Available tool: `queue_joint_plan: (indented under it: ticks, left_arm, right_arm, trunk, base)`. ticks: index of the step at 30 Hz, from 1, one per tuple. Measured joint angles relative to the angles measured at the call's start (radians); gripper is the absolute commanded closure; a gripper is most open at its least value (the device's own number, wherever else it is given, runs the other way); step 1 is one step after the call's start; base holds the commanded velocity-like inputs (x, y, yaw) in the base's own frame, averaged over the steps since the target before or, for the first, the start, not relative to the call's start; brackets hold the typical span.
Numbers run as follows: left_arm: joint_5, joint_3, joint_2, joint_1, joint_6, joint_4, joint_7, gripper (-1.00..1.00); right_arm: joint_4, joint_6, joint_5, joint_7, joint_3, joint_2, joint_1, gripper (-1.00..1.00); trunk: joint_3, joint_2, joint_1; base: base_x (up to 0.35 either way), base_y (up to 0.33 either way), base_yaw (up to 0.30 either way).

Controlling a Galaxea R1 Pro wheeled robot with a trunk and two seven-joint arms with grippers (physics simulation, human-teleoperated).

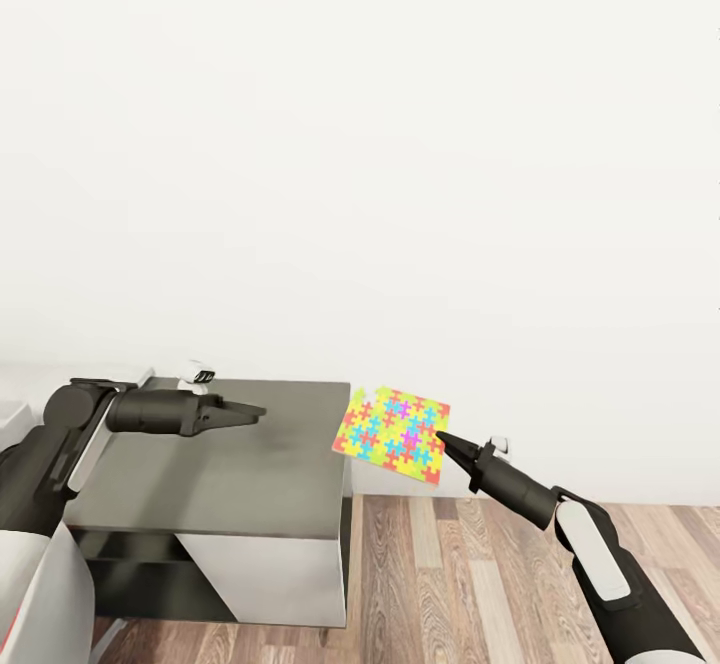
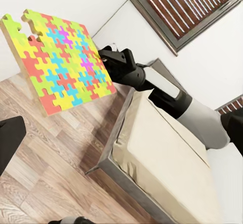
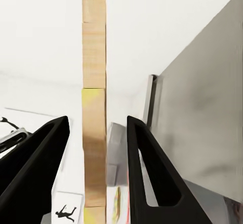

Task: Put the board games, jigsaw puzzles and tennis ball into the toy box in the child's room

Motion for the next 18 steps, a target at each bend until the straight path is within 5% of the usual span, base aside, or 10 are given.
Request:
queue_joint_plan:
  ticks: [18]
  left_arm:
    - [-0.003, -0.007, -0.002, 0.002, 0.000, 0.001, 0.000, -1.00]
  right_arm:
    - [-0.006, -0.007, 0.009, 0.004, -0.043, -0.005, -0.001, 1.00]
  trunk:
    - [0.057, 0.126, -0.069]
  base:
    - [-0.071, 0.000, 0.000]
